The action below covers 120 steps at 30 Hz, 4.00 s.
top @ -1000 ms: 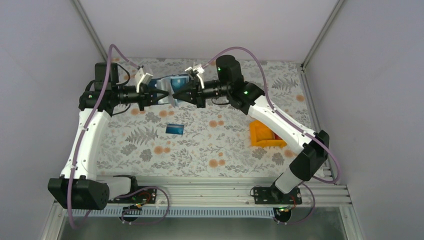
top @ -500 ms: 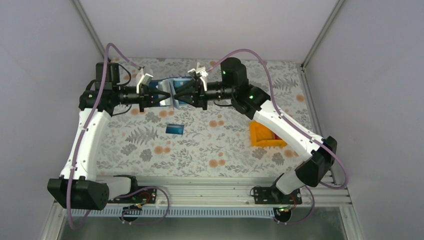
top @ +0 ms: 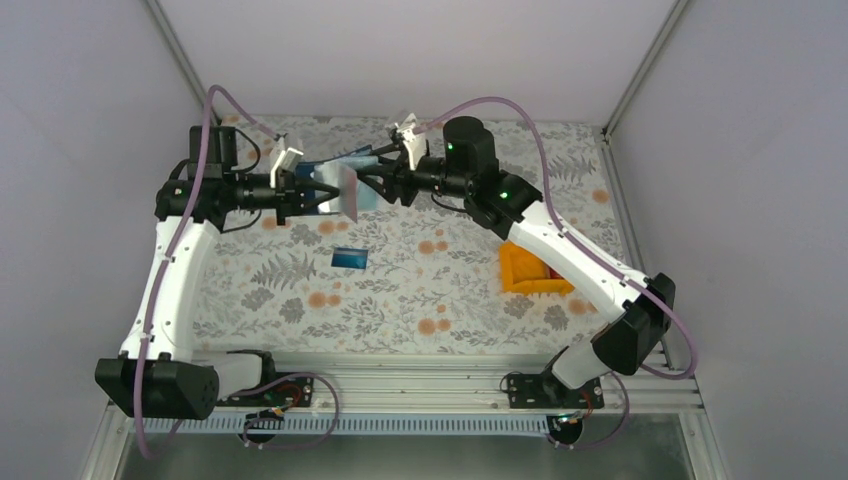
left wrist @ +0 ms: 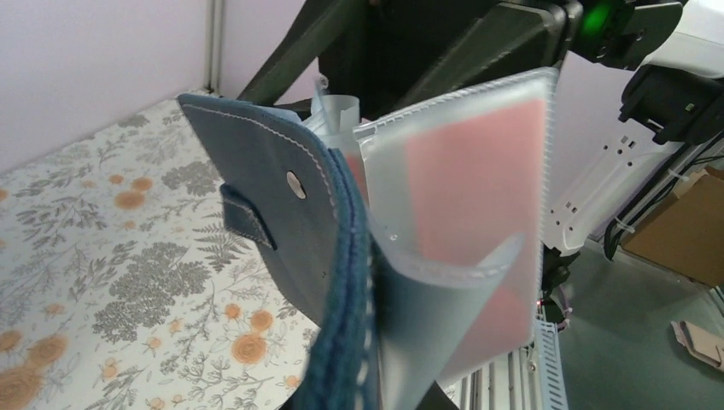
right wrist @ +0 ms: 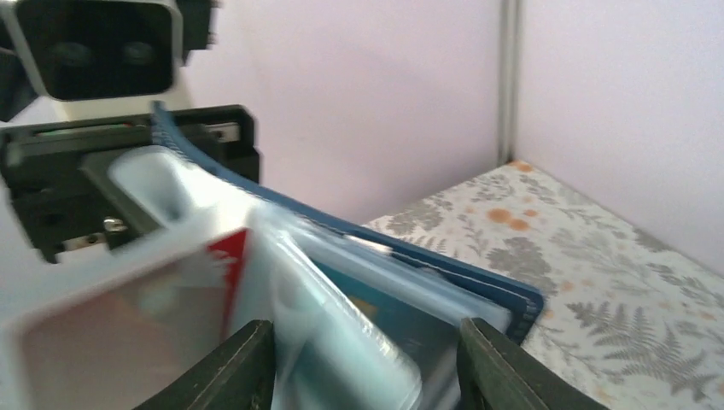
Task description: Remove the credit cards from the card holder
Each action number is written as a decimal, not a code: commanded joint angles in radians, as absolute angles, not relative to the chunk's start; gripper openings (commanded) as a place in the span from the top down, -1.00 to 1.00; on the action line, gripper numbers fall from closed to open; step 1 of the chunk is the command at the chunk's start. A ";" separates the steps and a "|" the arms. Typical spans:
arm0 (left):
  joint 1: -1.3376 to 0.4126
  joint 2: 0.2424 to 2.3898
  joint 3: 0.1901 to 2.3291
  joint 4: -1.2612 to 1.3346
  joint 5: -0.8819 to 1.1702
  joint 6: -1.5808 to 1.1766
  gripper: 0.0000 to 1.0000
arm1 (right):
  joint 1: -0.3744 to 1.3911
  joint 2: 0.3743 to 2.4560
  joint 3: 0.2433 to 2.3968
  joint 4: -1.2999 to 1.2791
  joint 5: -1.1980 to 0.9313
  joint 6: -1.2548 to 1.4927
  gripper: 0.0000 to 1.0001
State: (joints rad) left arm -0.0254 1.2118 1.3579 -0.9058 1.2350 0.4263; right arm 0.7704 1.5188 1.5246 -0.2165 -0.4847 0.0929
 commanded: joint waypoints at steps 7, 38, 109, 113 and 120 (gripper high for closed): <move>-0.028 1.196 1.391 -0.913 1.329 0.463 0.95 | 0.769 1.498 1.550 -0.294 -0.330 0.008 -0.73; -0.028 1.226 1.504 -1.150 1.531 0.742 0.95 | 0.687 1.528 1.573 -0.274 -1.027 -0.056 -0.99; -0.004 1.236 1.361 -0.800 0.985 0.317 -1.00 | 0.736 1.556 1.750 -0.561 -0.652 -0.117 0.92; 0.000 1.231 1.389 -0.879 1.188 0.402 -0.72 | 0.736 1.537 1.718 -0.551 -0.730 -0.164 0.92; 0.000 1.222 1.452 -1.071 1.395 0.631 0.49 | 0.726 1.499 1.678 -0.521 -0.780 -0.189 0.92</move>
